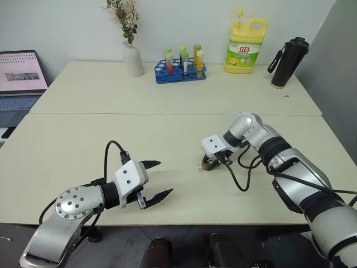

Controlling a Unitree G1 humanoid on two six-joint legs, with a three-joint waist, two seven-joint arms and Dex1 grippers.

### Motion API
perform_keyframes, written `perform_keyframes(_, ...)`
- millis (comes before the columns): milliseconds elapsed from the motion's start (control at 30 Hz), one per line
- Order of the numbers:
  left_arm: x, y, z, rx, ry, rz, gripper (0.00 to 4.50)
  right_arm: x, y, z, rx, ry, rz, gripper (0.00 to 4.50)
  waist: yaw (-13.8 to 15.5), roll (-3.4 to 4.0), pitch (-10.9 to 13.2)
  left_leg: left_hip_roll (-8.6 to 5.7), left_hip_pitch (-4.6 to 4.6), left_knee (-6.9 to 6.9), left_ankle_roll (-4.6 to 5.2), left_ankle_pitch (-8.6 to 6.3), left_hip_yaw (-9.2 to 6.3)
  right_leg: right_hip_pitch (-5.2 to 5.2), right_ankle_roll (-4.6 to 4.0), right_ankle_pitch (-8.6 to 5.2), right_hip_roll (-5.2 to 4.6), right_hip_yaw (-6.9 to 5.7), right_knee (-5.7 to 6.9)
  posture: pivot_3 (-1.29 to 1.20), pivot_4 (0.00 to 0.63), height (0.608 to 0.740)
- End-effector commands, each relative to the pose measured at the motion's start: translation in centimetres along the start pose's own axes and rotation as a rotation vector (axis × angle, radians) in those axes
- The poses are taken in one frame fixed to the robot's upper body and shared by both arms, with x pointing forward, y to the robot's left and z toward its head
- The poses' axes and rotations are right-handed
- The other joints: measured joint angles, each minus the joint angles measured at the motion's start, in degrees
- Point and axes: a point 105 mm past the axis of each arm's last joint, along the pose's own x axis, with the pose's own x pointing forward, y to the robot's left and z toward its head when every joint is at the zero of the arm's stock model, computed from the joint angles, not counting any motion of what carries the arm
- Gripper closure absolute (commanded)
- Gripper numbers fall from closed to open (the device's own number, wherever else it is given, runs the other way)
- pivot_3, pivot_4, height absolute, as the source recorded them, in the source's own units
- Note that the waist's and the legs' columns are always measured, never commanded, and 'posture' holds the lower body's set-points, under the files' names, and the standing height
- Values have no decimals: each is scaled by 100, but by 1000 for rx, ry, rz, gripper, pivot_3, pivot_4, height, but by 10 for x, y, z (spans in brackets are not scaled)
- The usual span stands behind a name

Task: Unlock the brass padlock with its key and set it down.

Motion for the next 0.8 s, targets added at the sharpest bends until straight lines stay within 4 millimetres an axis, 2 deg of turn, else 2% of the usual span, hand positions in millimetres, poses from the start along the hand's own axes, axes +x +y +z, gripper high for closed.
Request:
perform_keyframes(33, 2, 2, 3, 23, -21, 4, 0, -9, -1, -8, 17, 22, -59, 3568, 5, 0, 0, 0, 0, 0, 0, 0, 0, 0, 0, 0, 0, 0, 0, 0, 150, 740)
perform_keyframes(133, 3, 3, 2, 23, -23, 8, 0, -20, -1, -3, 80, -62, -135, 3568, 28, 1, 1, -1, -4, 1, 0, 0, -4, 0, 0, 0, -1, 0, -1, 0, 150, 740)
perform_keyframes(233, 6, 4, 1, 22, -30, 4, 0, -31, 11, 1, 191, -128, -207, 3568, 42, 1, 1, -3, -14, 1, 0, 0, -10, -3, 0, 0, -3, -1, -3, 0, 150, 740)
perform_keyframes(400, 12, 7, 2, 30, -48, -15, 0, -38, 31, 3, 339, -134, -333, 3568, 31, 4, 3, -4, -23, -3, 0, -1, -13, -11, 0, 0, -4, -4, -3, 0, 150, 740)
perform_keyframes(467, 16, 8, 2, 36, -51, -26, 0, -37, 36, 4, 421, -139, -387, 3568, 11, 4, 3, -2, -22, -3, 0, -1, -15, -10, 1, 0, -2, -5, -3, 0, 150, 740)
perform_keyframes(600, 20, 10, 3, 38, -59, -40, 0, -34, 28, 7, 496, -152, -510, 3568, -16, 4, 3, 0, -18, -2, 0, -1, -6, -12, 3, -2, 11, 0, -3, 0, 150, 740)
perform_keyframes(800, 25, 10, 3, 48, -67, -68, 0, -19, 26, 10, 469, -130, -586, 3568, 17, 4, 3, -1, -21, 0, 0, -1, -9, -11, 11, -6, 19, 0, -6, 0, 150, 740)
